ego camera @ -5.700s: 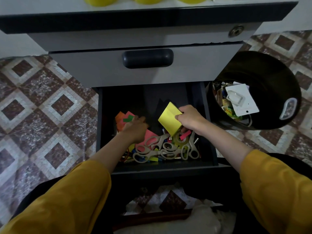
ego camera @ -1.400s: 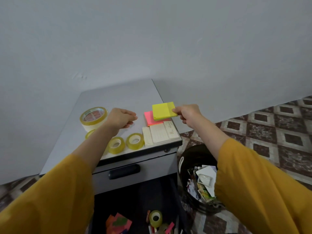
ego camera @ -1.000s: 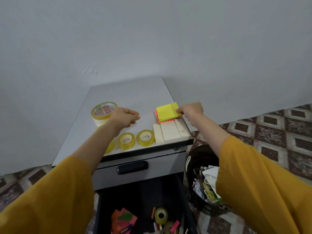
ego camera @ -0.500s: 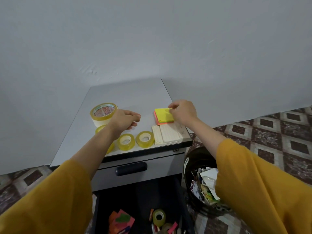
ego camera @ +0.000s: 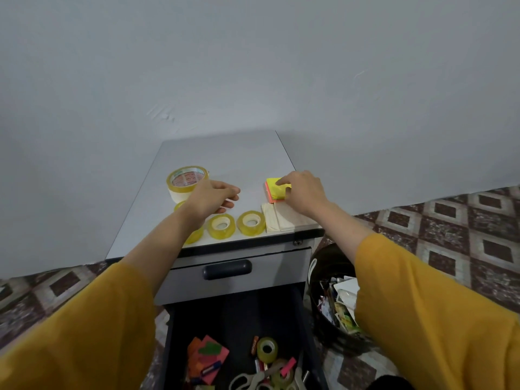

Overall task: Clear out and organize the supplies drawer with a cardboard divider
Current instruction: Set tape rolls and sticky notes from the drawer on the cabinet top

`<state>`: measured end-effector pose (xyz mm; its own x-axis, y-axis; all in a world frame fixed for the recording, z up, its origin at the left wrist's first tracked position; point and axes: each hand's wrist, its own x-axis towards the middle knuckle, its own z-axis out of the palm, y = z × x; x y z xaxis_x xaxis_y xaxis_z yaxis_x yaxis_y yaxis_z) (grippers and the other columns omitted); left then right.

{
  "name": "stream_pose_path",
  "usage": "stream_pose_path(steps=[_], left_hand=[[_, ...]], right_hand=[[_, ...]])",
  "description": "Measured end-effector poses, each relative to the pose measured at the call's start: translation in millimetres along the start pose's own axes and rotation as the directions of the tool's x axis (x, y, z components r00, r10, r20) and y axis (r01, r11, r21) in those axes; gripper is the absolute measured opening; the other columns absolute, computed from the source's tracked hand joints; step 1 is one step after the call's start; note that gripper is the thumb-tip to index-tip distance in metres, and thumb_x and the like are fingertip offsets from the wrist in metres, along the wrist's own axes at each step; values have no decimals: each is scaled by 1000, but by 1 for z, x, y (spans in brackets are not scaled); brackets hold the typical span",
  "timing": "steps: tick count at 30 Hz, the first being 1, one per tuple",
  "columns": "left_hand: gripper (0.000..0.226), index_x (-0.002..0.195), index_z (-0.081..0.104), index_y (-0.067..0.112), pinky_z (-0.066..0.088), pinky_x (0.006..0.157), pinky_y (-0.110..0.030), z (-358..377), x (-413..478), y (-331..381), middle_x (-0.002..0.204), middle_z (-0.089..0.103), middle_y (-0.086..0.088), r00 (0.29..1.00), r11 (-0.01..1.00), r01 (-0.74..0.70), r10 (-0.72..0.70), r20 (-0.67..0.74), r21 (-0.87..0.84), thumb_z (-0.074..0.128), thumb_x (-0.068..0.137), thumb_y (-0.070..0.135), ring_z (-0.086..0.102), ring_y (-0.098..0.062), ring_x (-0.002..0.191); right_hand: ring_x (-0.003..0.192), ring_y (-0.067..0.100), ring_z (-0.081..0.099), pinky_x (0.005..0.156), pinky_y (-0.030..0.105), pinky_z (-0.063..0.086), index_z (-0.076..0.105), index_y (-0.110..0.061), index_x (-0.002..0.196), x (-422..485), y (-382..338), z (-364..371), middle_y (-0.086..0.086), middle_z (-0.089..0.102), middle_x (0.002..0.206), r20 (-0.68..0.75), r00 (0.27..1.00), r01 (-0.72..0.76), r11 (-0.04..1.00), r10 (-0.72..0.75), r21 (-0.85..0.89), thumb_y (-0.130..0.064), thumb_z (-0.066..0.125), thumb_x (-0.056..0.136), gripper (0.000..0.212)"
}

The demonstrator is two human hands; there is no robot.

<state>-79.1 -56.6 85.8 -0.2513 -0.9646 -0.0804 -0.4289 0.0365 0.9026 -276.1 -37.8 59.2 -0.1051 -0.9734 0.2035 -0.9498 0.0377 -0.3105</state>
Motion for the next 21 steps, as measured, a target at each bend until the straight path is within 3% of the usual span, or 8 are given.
stream_pose_path(steps=[3,7,11,14,17,19,21], left_hand=[[14,101,65,9,48,69,-21,-2,-20,1,87,64,0,1000,1000,-14,15,17,-17,57,92,16,58,-11,75],[9,94,65,9,49,70,-20,0,-51,-6,85,65,0,998,998,-18,21,52,-60,59,90,15,58,-10,72],[13,79,64,15,47,58,-12,9,-94,-27,73,66,7,989,995,8,8,150,-100,59,91,15,57,-2,63],[15,79,67,19,46,62,-15,13,-122,-56,70,69,12,981,995,65,-49,189,-78,59,91,19,59,-3,66],[18,80,67,21,46,66,-17,15,-141,-90,80,67,8,973,988,145,-135,188,-43,55,93,20,59,-6,70],[18,83,68,19,45,66,-17,15,-150,-114,84,66,4,960,976,216,-209,186,-16,54,94,21,58,-7,71],[16,88,70,14,45,62,-16,14,-156,-137,83,66,1,946,961,278,-274,173,2,55,93,19,58,-8,69]], right_hand=[[111,26,53,92,34,42,66,-14,114,-18,-9,-4,5,64,118,-82,997,11,990,0,141,-12,53,89,28],[91,23,60,71,25,40,71,-10,92,-46,-20,-2,5,69,95,-143,990,19,971,15,236,-11,58,86,15],[80,22,60,65,26,38,69,-8,81,-82,-31,6,7,69,82,-160,987,30,933,30,358,-6,59,81,11],[72,14,55,66,22,38,69,-7,79,-111,-38,16,3,65,76,-109,994,51,900,-4,433,-4,61,81,9],[67,6,52,63,14,39,67,-11,78,-137,-44,31,-4,60,73,-37,998,57,873,-45,484,-4,62,83,10],[64,0,49,58,4,37,68,-7,79,-152,-46,48,-2,59,74,17,999,32,860,-48,510,-3,62,84,8],[64,1,50,57,4,37,69,-4,80,-161,-43,70,2,62,75,84,996,-12,852,-37,524,-2,62,84,8]])
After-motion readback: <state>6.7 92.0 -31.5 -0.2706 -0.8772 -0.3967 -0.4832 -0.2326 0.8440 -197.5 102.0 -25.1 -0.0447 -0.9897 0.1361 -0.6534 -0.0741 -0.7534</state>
